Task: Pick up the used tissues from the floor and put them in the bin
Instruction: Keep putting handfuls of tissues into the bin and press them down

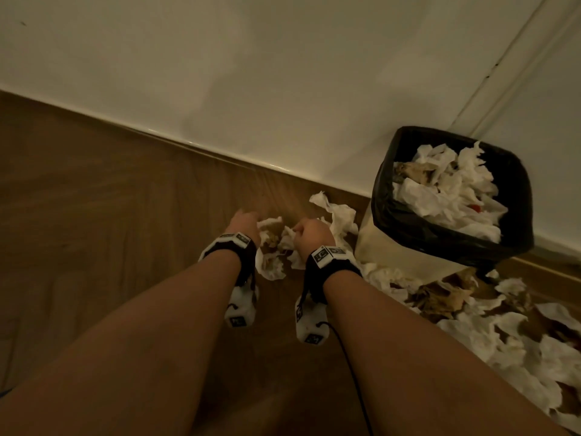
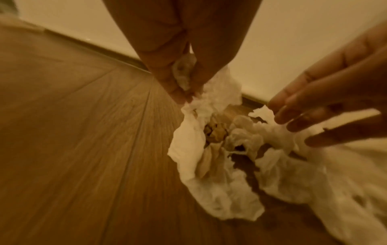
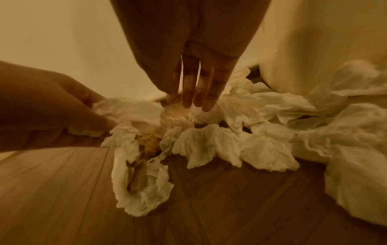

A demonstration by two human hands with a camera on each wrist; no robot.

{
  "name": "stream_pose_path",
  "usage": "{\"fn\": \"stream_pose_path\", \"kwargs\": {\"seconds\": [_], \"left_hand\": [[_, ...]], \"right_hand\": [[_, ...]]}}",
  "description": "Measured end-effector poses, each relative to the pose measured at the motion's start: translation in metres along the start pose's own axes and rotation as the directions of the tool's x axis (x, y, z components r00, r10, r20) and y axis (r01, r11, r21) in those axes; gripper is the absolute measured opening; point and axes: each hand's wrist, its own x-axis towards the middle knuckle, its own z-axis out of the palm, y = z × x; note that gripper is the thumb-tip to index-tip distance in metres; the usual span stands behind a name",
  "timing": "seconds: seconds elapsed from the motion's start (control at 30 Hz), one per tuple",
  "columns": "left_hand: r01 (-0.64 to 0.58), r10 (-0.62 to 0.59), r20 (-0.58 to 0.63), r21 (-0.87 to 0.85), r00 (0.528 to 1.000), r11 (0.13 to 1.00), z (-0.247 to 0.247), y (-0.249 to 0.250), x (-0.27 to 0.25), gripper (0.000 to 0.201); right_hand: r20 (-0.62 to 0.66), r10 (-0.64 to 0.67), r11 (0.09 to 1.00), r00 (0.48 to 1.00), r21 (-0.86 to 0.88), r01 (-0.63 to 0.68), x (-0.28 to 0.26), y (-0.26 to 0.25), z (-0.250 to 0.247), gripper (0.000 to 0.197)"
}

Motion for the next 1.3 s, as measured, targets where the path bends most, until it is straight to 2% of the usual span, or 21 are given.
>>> {"fn": "stream_pose_path", "kwargs": {"seconds": [0.17,0.33,0.43,0.53,0.6,0.77,0.83,0.93,1.0,1.07,1.13,1.2,1.23,1.27,1.3], "left_hand": [[0.081,-0.081,-0.034,0.005,0.996,0.997,-0.005,-0.003,0.001,0.032],[0.216,-0.220,-0.023,-0.111,0.975,0.970,-0.006,-0.013,-0.004,0.026],[0.154,-0.162,-0.027,-0.190,0.986,0.970,-0.001,-0.017,-0.010,0.034],[0.247,-0.266,-0.028,-0.289,0.963,0.925,0.000,-0.025,-0.009,0.058],[0.268,-0.297,-0.070,-0.272,0.952,0.924,-0.001,-0.028,-0.009,0.062],[0.297,-0.376,-0.082,-0.467,0.923,0.833,0.005,-0.031,-0.010,0.040],[0.294,-0.364,-0.051,-0.489,0.930,0.821,0.005,-0.030,-0.011,0.032],[0.266,-0.297,-0.007,-0.427,0.955,0.864,0.004,-0.028,-0.014,0.024],[0.228,-0.251,-0.016,-0.366,0.968,0.902,0.003,-0.024,-0.015,0.018],[0.191,-0.220,-0.036,-0.377,0.975,0.906,-0.001,-0.018,-0.020,0.028],[0.176,-0.215,-0.062,-0.384,0.975,0.906,-0.003,-0.011,-0.027,0.044],[0.183,-0.232,-0.067,-0.423,0.970,0.887,0.002,-0.012,-0.023,0.043],[0.186,-0.236,-0.051,-0.466,0.970,0.865,0.005,-0.013,-0.023,0.035],[0.186,-0.233,-0.034,-0.499,0.972,0.846,0.006,-0.014,-0.023,0.029],[0.186,-0.222,-0.012,-0.502,0.975,0.845,0.006,-0.014,-0.023,0.031]], "right_hand": [[-0.045,-0.054,0.999,0.998,0.005,0.054,0.004,0.006,0.006,0.029],[0.096,-0.159,0.978,0.983,-0.118,0.170,0.005,0.003,0.021,0.037],[0.170,-0.153,0.958,0.973,-0.217,0.189,0.005,0.000,0.028,0.040],[0.239,-0.129,0.933,0.962,-0.300,0.199,0.003,0.000,0.035,0.047],[0.243,-0.097,0.942,0.965,-0.291,0.168,0.000,-0.002,0.037,0.049],[0.242,-0.044,0.934,0.969,-0.334,0.126,-0.005,0.000,0.034,0.042],[0.242,-0.029,0.929,0.970,-0.353,0.116,-0.004,-0.001,0.031,0.034],[0.190,0.004,0.972,0.982,-0.233,0.041,-0.003,0.004,0.026,0.032],[0.189,0.072,0.997,0.979,-0.047,-0.064,-0.002,0.008,0.018,0.028],[0.145,0.114,0.984,0.983,0.121,-0.132,-0.003,0.013,0.008,0.023],[0.126,0.163,0.935,0.978,0.297,-0.194,-0.011,0.013,-0.006,0.024],[0.195,0.249,0.823,0.949,0.473,-0.313,-0.011,0.007,-0.011,0.037],[0.244,0.258,0.696,0.935,0.624,-0.355,-0.011,0.005,-0.012,0.042],[0.322,0.263,0.541,0.910,0.732,-0.415,-0.012,0.000,-0.014,0.039],[0.367,0.199,0.410,0.909,0.811,-0.417,-0.017,-0.005,-0.021,0.029]]}}
